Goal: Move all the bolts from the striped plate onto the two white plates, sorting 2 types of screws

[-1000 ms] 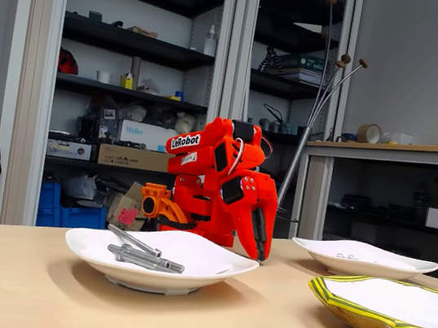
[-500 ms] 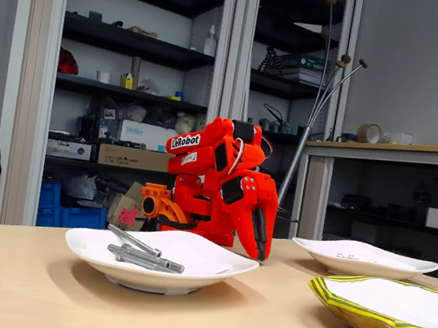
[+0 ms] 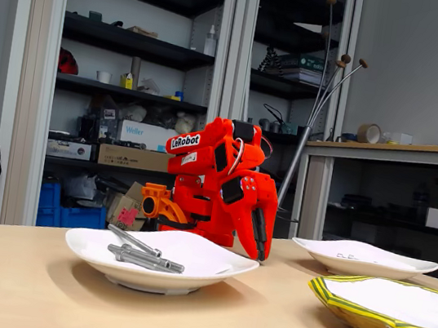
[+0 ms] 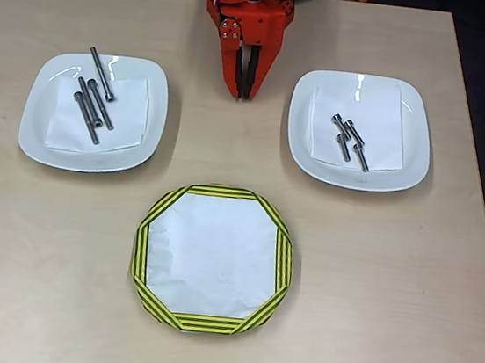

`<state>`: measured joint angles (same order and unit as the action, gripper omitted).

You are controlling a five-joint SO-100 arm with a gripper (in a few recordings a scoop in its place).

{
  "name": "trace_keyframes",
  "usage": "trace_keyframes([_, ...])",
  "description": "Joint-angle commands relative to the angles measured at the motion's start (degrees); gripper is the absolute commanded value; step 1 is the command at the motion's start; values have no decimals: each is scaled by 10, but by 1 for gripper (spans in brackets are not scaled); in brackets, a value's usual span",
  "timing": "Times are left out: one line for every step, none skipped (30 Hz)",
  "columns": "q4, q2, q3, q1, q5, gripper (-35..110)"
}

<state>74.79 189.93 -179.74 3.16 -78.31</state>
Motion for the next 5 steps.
trace_keyframes([6, 4, -3, -1, 1, 0])
trace_keyframes([6, 4, -3, -1, 1, 0])
trace_keyframes([6, 4, -3, -1, 1, 0])
trace_keyframes([6, 4, -3, -1, 1, 0])
trace_keyframes([6, 4, -3, -1, 1, 0])
